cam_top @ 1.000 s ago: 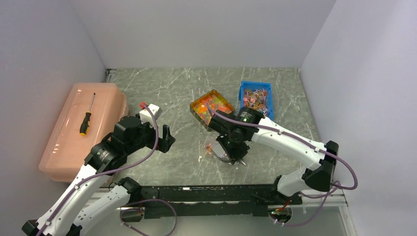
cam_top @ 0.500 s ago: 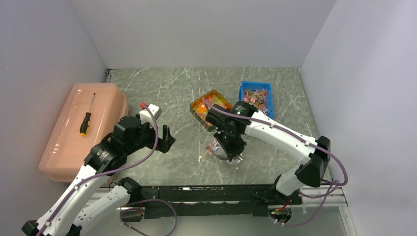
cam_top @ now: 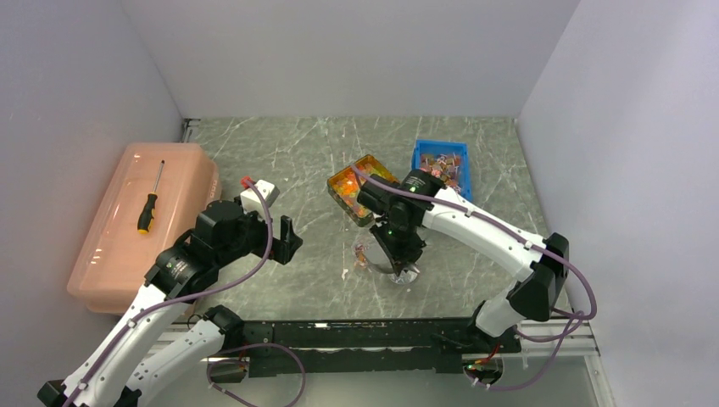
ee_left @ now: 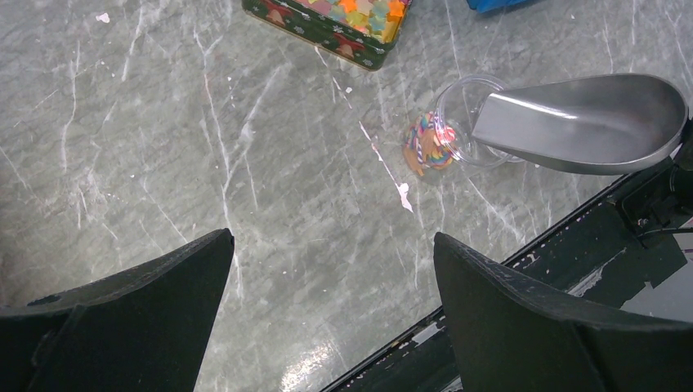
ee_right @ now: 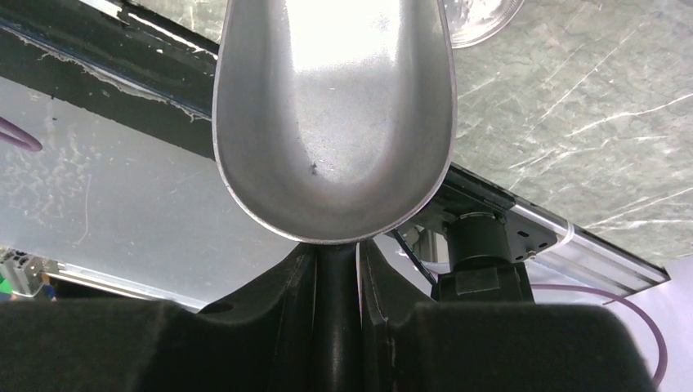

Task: Pack the candies
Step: Place the fake candies in the packing bottle, then scoop the fake candies from the storage box.

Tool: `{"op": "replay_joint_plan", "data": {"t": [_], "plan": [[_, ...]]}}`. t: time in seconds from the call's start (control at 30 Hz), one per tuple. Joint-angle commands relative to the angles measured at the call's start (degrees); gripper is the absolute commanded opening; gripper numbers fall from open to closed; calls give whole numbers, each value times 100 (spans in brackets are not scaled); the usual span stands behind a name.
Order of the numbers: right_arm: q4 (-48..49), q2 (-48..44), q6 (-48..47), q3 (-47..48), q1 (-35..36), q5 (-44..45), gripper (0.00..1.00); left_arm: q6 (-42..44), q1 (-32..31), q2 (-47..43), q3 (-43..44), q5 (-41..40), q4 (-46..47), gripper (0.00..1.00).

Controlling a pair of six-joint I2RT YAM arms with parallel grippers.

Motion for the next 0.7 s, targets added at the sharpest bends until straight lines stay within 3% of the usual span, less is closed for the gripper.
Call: {"op": "replay_joint_plan", "data": {"t": [0.0,0.4,0.67], "plan": [[-79,-160,-80,309,-46,-9,0,-4,16,-45,-10,16,142,99],[-73,-1049,134,159,-529,342,0,-11,19,7,-9,6,146,99],[-77,-1624,240,-161,-1292,1054,0,-7,16,39,-1,14,140,99]]}}
